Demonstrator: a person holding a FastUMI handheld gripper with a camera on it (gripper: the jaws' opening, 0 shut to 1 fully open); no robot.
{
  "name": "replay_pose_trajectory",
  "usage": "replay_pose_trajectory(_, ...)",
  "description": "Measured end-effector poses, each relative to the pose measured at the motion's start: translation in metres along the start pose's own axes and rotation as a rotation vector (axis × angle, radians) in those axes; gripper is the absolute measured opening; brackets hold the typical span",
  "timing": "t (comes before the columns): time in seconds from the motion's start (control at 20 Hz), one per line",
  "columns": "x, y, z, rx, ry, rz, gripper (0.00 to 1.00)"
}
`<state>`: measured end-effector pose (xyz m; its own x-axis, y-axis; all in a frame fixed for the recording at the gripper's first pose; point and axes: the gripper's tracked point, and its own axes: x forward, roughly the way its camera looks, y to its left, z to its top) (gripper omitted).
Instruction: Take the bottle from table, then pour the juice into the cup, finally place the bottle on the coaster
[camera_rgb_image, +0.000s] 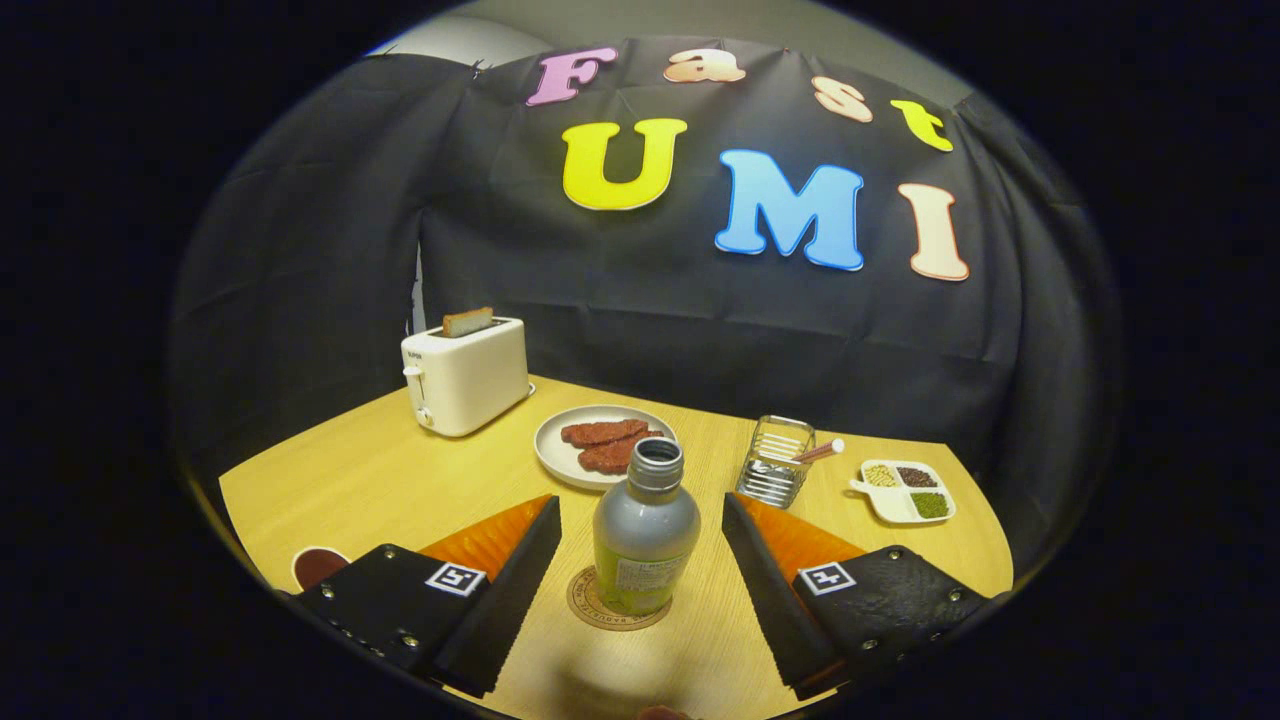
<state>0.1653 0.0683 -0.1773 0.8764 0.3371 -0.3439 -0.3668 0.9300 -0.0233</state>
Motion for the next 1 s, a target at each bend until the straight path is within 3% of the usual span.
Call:
replay_pose_trajectory(0.5,-0.109,-0.011,0.068,0.035,-0.176,-0.112,0.98)
replay_pose_trajectory(1.0,-0.174,-0.020,0.059,0.137,-0.246,-0.220,0.98)
